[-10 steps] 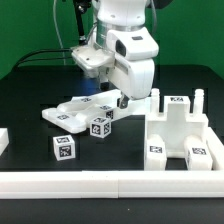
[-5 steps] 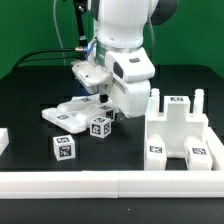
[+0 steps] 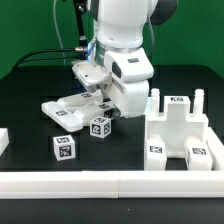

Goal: Assemble chair

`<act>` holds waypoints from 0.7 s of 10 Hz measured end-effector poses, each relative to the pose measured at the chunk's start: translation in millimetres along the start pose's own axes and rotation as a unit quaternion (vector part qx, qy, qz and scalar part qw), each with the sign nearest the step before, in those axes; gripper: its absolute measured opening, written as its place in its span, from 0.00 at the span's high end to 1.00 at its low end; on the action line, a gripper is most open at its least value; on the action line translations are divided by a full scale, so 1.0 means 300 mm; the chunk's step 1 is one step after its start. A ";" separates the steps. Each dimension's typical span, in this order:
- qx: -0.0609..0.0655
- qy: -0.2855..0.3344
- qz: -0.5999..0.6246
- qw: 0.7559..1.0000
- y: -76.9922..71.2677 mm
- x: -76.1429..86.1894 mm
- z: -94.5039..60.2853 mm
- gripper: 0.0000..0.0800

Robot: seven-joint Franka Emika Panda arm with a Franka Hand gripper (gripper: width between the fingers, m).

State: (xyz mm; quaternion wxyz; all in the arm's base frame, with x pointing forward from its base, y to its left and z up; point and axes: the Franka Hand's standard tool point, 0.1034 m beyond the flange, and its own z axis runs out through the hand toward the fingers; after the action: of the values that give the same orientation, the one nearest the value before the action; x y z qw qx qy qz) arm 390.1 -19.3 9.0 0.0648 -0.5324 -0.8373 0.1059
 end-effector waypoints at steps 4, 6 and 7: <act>0.005 -0.001 0.051 0.999 -0.002 -0.038 -0.098 0.60; -0.003 -0.005 0.149 0.989 0.014 -0.069 -0.244 0.60; 0.001 -0.006 0.224 0.974 0.025 -0.089 -0.321 0.60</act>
Offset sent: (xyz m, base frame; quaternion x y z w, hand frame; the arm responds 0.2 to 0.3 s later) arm 0.0277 -0.0223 0.0855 -0.0166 -0.0171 0.0942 0.9953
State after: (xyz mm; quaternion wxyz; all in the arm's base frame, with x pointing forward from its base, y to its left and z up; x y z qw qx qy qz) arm 429.2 -29.9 100.6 0.0349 -0.7060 -0.6967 0.1219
